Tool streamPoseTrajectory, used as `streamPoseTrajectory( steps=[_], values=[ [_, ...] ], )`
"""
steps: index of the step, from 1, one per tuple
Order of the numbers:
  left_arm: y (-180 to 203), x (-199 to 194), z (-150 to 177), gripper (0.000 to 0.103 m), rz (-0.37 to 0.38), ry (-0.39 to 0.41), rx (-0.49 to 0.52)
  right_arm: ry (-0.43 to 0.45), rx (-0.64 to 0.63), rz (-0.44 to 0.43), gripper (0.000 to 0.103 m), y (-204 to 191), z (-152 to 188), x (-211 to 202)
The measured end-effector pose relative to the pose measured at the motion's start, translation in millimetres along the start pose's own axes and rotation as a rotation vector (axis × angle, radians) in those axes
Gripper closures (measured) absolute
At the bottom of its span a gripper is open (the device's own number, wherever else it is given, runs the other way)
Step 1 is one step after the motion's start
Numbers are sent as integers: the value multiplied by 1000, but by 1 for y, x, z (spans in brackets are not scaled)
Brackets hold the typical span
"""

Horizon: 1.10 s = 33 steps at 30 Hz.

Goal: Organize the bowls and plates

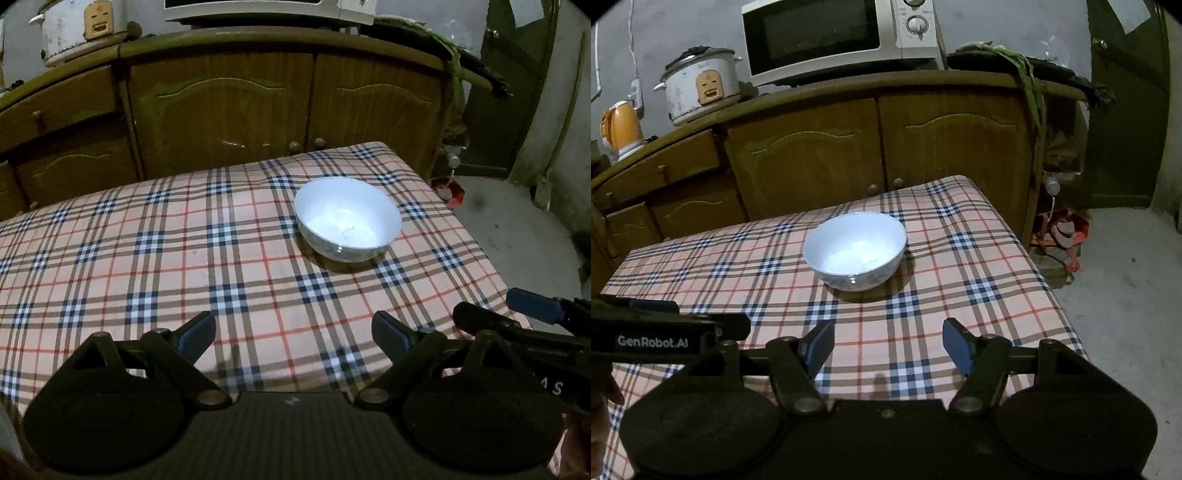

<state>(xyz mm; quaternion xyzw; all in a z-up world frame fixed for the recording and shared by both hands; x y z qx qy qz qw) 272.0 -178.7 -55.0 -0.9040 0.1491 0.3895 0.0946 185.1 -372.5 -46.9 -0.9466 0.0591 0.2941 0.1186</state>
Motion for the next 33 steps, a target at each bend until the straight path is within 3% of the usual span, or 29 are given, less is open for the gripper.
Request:
streamPoseTrajectory(
  steps=[13,21,25,33],
  values=[
    [-12,62,-37,9,8,-8,-25,-2,115,-12,25,29,-35,63],
    [-9,104,-60,10,10,-25,-20,-30,148,-60,25,22,-60,117],
    [-15,125,-64,11,-18,-26,-20,-48,146,-41,25,22,-63,144],
    [-21,159,-62,25,8,-77,-53,-119,130,-19,35,16,-50,191]
  ],
)
Point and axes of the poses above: each gripper's, at about its wrist camera, not at the fingertips, and x roughly the way its jaws point, y to its right, z to its underside, the point moved 7 cm from there along x, roughly the way its jaws point, and after that the axes turned 8 degrees about x, right-handed, at the moved point
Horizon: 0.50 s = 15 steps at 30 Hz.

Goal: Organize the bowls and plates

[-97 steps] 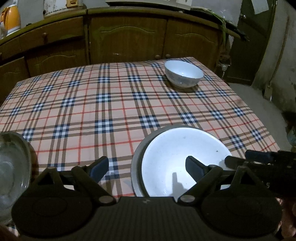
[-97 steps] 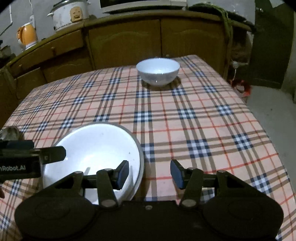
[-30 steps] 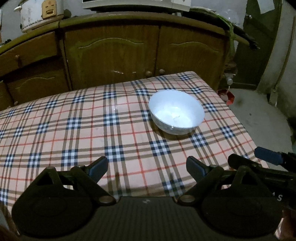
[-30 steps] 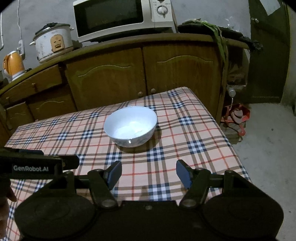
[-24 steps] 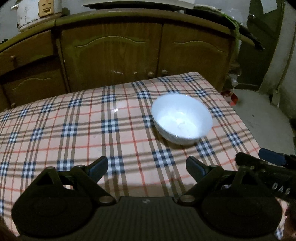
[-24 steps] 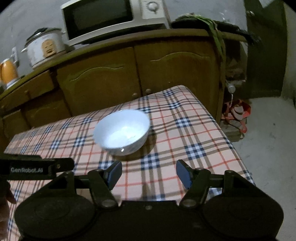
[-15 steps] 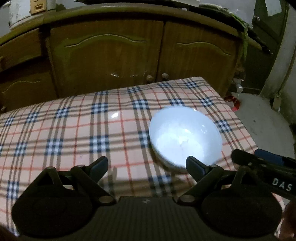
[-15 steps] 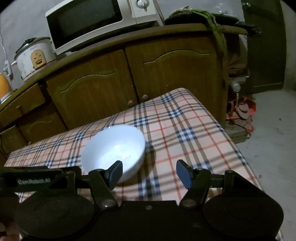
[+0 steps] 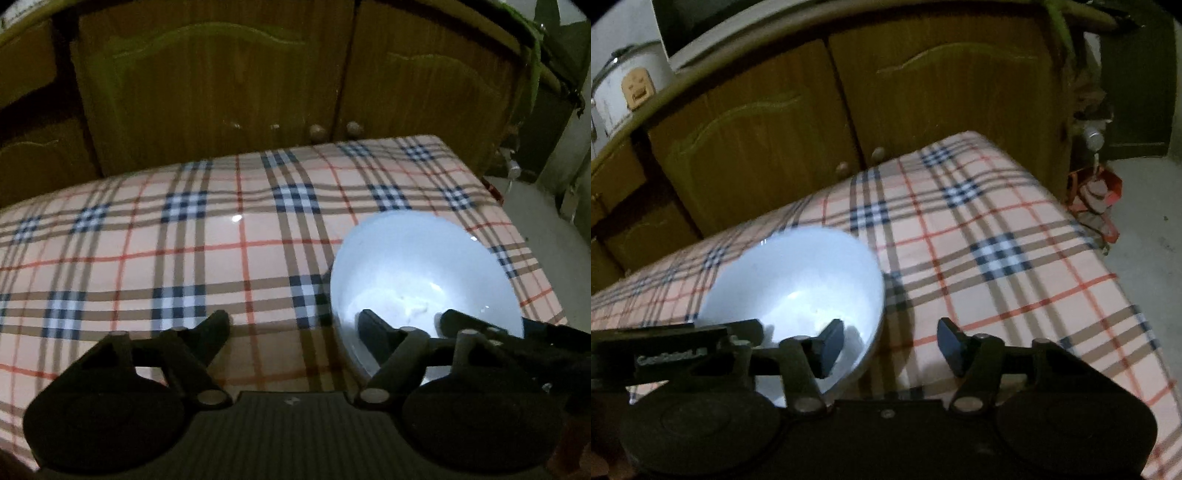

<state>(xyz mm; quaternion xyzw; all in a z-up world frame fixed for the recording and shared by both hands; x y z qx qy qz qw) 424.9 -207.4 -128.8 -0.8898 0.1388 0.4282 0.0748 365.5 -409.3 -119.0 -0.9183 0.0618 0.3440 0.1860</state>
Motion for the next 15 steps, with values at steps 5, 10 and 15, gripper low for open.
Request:
streamPoseTrajectory(
  steps=[5,10,15],
  values=[
    [-2,7,-5,30,47,40,-45,15,47,-60,58,-2,-3,9],
    [22,1,-3,69,139,80,34,24,74,-96,78,-9,-4,6],
    [20,-3,2,74,159,55,5,1,137,-122,81,-2,6,-4]
  ],
)
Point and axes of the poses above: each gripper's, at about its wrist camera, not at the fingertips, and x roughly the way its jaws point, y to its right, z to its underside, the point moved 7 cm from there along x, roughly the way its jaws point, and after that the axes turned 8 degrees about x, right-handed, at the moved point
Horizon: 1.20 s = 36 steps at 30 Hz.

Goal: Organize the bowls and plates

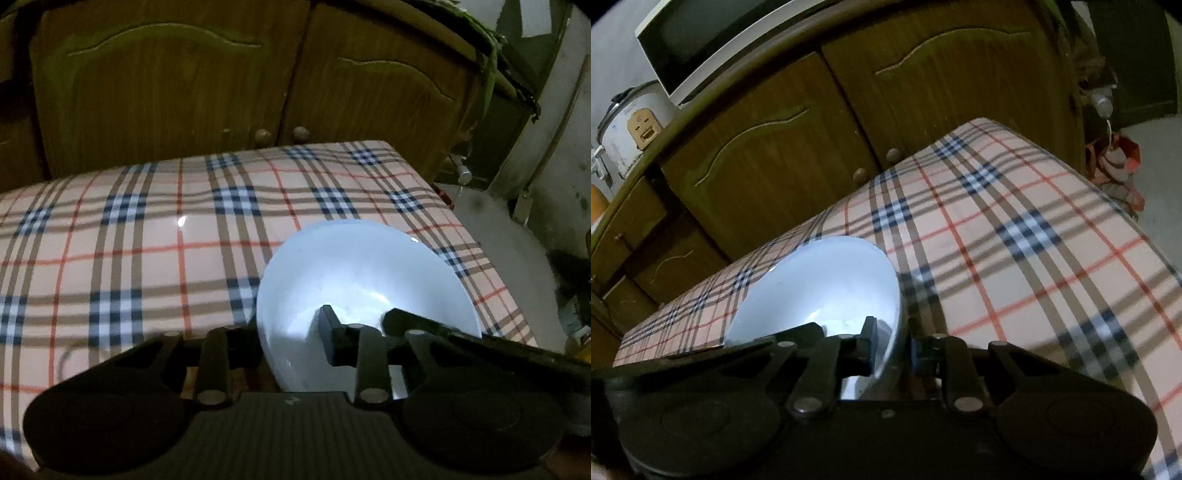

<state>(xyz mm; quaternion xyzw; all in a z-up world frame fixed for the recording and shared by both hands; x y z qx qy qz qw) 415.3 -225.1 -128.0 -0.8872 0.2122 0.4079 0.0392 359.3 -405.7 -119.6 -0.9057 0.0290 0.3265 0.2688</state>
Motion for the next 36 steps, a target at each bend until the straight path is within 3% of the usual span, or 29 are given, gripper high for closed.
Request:
streamPoseTrajectory(
  steps=[12,27,36],
  values=[
    [32,-70,24,74,-14,21,49,31,-19,-17,81,-12,24,-79],
    [103,-185,25,74,-49,136,125,165,-33,-66,81,-30,24,-225],
    [147,-240,23,74,-23,210,157,264,-73,-65,81,-30,14,-310]
  ],
)
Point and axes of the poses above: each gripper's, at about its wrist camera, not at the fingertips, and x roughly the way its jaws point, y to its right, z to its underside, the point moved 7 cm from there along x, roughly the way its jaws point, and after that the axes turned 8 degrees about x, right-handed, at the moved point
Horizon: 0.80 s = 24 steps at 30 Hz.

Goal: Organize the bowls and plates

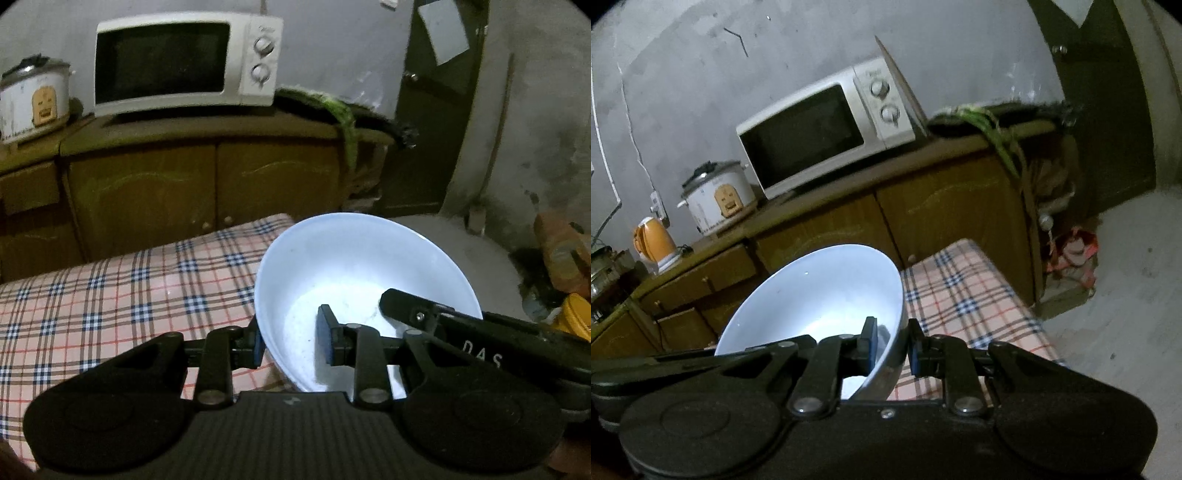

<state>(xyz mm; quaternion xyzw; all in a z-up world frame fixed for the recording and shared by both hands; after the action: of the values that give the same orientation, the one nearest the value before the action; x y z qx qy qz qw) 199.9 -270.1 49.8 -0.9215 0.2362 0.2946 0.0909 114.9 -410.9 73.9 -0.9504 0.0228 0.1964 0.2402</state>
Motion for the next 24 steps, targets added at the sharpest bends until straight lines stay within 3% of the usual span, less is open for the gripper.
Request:
streamPoseTrajectory(
  steps=[10,24],
  values=[
    [13,-41,10,73,-12,38,8,41,-32,-15,80,-13,4,-56],
    [2,-77,42,73,-62,40,-18,17,-48,-48,80,-41,46,-78]
  ],
)
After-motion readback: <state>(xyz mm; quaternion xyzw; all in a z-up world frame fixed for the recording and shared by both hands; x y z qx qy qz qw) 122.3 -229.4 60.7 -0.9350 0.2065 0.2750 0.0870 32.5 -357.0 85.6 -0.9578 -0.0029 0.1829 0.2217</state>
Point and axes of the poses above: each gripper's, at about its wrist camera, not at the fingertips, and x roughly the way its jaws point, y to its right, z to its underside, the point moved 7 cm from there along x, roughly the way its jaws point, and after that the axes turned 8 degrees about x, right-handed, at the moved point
